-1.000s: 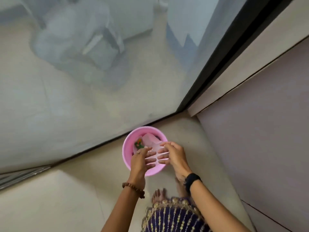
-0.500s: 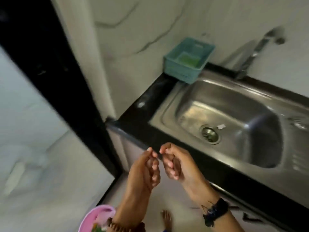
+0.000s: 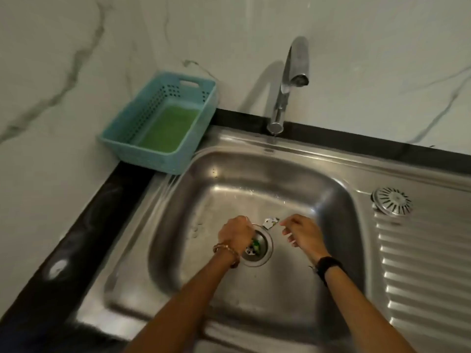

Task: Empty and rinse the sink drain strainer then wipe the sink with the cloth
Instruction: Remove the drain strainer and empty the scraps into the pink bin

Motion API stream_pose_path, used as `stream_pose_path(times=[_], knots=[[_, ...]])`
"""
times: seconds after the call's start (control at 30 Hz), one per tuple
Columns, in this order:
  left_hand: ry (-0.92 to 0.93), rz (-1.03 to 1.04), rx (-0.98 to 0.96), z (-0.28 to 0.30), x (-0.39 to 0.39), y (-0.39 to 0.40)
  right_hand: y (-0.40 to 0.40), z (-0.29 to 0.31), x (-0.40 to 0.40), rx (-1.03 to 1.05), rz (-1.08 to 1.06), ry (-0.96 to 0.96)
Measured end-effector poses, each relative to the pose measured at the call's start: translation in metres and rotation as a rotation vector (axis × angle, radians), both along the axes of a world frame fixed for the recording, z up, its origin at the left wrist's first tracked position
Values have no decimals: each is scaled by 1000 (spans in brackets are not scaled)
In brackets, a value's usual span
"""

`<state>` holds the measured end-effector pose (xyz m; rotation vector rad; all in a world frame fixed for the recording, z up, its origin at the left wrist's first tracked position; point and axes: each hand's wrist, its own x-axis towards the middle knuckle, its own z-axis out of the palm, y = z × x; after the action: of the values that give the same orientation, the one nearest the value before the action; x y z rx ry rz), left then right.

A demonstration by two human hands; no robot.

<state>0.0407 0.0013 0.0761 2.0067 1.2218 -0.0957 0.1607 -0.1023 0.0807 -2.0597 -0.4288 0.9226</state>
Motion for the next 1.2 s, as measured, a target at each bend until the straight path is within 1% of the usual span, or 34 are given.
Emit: stream_pose_path(times=[0.07, 0.13, 0.2, 0.33, 0.47, 0.53, 0.67, 0.73, 0.83, 0.9, 1.0, 1.1, 1.2], knots=[[151, -85, 79, -34, 21, 4, 14, -25, 18, -100, 89, -128], [229, -129, 52, -64, 34, 1, 27, -45, 32, -179, 198, -255], [289, -157, 18, -87, 40, -5, 36, -61, 36, -210, 302, -342], [347, -224, 69, -108, 46, -11, 45, -85, 33, -301, 501, -510], [332, -261, 61, -113, 43, -13, 45, -98, 28, -287, 542, -544], [283, -232, 53, -110, 39, -11, 44, -99, 26, -264, 515, -504], [138, -14, -17, -89, 25, 0, 34, -78, 17, -143, 191, -274], [59, 107, -86, -71, 14, 6, 28, -62, 11, -81, 86, -155], [-89, 255, -169, -36, -14, 3, 12, -34, -14, 21, 10, -40], [-192, 312, -234, -14, -36, -5, -1, -20, -35, 98, -4, 31], [-303, 382, -274, 11, -78, -24, -17, -2, -64, 148, -26, 28], [-398, 437, -340, 26, -108, -42, -26, 9, -76, 129, -96, 54], [-422, 419, -377, 39, -117, -47, -27, 10, -85, 79, -102, 68]])
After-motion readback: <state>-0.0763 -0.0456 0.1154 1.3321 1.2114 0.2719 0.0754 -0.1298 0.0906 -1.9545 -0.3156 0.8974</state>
